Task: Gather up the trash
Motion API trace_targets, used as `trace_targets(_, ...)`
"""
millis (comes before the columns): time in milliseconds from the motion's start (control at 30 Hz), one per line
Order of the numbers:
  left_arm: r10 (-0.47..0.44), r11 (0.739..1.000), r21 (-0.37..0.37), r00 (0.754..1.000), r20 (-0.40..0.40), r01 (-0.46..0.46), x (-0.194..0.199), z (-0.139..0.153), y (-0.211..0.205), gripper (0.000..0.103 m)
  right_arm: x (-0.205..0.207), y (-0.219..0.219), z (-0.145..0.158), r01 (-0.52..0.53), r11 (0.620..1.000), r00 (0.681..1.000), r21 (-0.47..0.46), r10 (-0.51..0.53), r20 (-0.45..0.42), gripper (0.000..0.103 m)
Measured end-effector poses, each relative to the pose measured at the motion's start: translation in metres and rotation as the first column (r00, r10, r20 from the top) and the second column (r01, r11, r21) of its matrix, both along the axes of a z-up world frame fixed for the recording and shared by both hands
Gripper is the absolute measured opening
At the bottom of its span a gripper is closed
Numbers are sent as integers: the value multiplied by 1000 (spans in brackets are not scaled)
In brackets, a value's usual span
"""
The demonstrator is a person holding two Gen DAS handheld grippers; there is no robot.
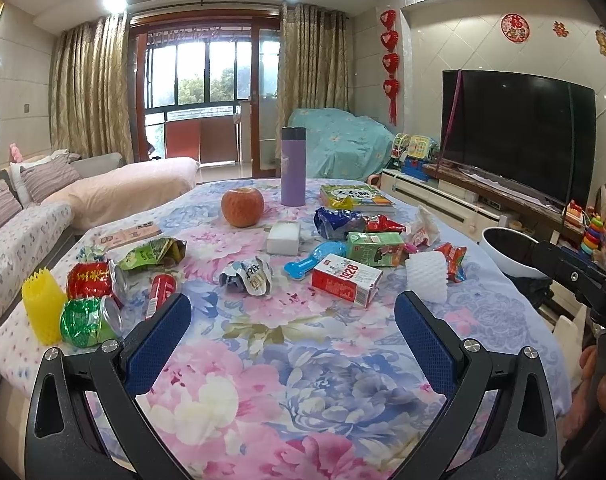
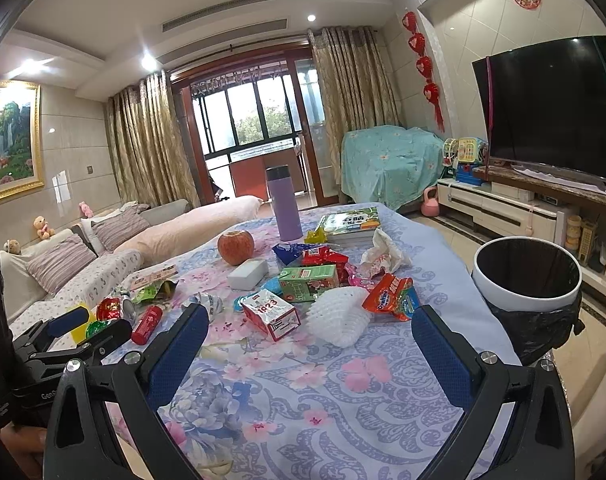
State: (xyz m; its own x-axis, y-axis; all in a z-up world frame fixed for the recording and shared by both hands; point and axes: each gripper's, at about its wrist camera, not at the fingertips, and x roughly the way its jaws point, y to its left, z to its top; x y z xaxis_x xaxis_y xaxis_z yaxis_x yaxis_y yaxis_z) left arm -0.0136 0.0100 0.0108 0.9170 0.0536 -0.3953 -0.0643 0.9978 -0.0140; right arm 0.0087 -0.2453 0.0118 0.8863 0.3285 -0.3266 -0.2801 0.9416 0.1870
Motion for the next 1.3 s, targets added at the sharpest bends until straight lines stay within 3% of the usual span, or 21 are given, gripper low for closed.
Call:
trace_targets(800, -11, 1000, -10, 1000, -24, 11, 8, -2, -1, 103, 4, 7, -2, -14, 1000, 1000, -2, 14, -22, 102)
trace_targets(1300, -11, 999, -44, 989, -144, 4, 77, -29, 26, 103, 56, 8, -25, -29, 1000, 987, 10, 30, -161, 102)
